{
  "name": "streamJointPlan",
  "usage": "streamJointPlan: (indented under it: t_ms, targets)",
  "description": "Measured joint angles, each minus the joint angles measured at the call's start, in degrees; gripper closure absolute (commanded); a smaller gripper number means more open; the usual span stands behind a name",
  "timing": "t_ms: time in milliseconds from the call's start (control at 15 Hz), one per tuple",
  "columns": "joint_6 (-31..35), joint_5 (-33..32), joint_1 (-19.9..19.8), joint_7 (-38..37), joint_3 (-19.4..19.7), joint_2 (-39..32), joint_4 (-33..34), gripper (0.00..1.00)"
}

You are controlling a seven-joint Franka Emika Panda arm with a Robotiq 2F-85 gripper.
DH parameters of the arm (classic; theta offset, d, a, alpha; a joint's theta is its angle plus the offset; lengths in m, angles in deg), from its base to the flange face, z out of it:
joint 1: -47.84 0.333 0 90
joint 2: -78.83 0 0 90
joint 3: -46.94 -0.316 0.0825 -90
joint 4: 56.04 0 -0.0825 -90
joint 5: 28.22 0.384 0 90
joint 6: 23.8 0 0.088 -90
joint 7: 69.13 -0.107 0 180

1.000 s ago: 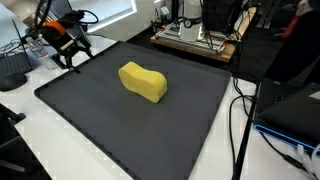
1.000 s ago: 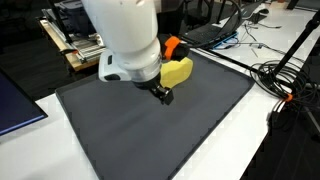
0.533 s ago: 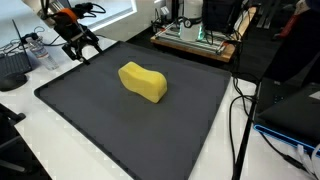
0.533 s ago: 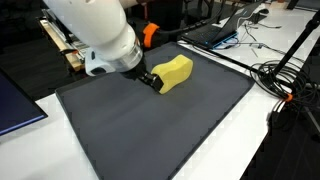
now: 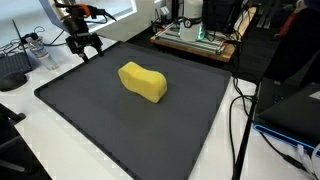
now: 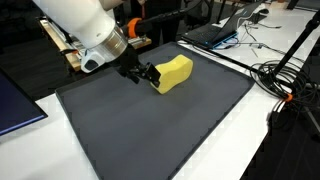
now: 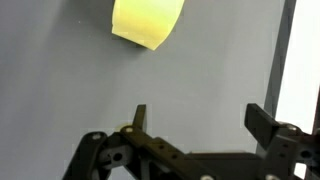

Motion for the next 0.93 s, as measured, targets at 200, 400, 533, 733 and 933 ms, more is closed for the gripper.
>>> streamJointPlan:
  t_ms: [200,400,533,733,933]
  targets:
    - [4.23,6.73,-0.07,10.20,0.05,4.24,-8.90,0.00]
    - [6.84,12.25,-0.09,20.11,0.45,9.17,-18.20,0.00]
    - [8.74,14.70,-0.08,26.96,0.90,13.03,-24.49,0.00]
    - [13.01,15.06,0.52,34.43,1.72,19.87,-34.20,0.00]
    - [18.87,14.15,3.00,37.68,1.86,27.55,-43.39,0.00]
